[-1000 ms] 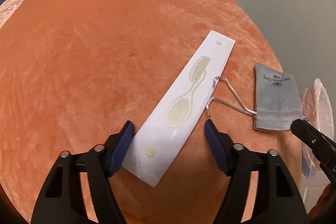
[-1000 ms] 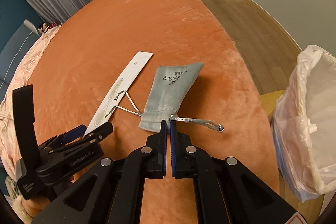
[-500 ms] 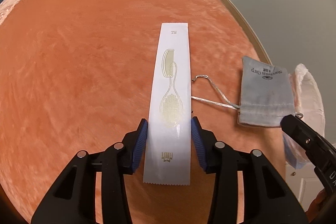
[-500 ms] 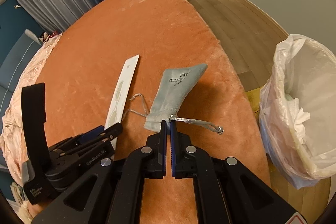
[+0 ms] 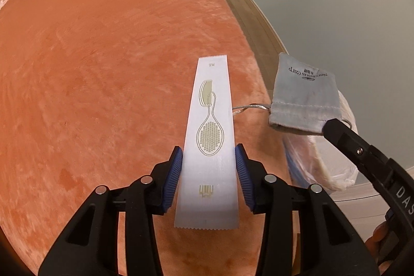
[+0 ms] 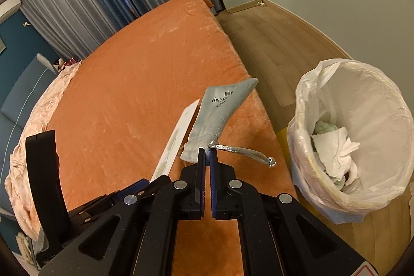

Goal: Collect trash

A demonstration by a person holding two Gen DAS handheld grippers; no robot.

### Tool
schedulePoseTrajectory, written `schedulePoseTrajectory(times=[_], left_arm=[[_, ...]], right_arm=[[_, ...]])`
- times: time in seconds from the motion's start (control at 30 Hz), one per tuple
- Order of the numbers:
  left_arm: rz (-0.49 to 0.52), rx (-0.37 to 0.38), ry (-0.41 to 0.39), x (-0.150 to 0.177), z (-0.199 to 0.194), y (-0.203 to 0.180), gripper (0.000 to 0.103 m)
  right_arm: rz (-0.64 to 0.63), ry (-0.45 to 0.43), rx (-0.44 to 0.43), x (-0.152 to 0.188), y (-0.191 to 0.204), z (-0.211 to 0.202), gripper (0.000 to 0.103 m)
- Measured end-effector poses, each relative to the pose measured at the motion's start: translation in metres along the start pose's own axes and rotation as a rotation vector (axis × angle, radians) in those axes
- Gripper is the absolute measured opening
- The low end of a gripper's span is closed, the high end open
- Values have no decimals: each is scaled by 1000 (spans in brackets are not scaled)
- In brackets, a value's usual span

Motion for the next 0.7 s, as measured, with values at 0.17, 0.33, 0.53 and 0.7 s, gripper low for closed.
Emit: schedulePoseTrajectory(times=[0.17, 0.33, 0.53, 0.7], left_arm=[[23, 16, -29, -1, -18, -19, 39], [59, 25, -55, -2, -35, -37, 39], [77, 64, -59, -11, -49, -59, 1], [110, 52, -84, -14, -53, -73, 1]], right_arm=[[11, -30, 2, -3, -12, -19, 3], [17, -57, 3, -6, -20, -36, 3], [32, -97, 6, -11, -31, -59, 3], [39, -116, 13, -12, -39, -72, 3]])
Point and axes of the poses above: each gripper's, at about its wrist camera, not at the fingertips, and z roughly the way its jaws point, y to its left, x to its underside, the point moved 3 cm from there along z, roughly the way its jaws point, and after that the axes turned 2 degrees about -z, right-handed, at the moved point
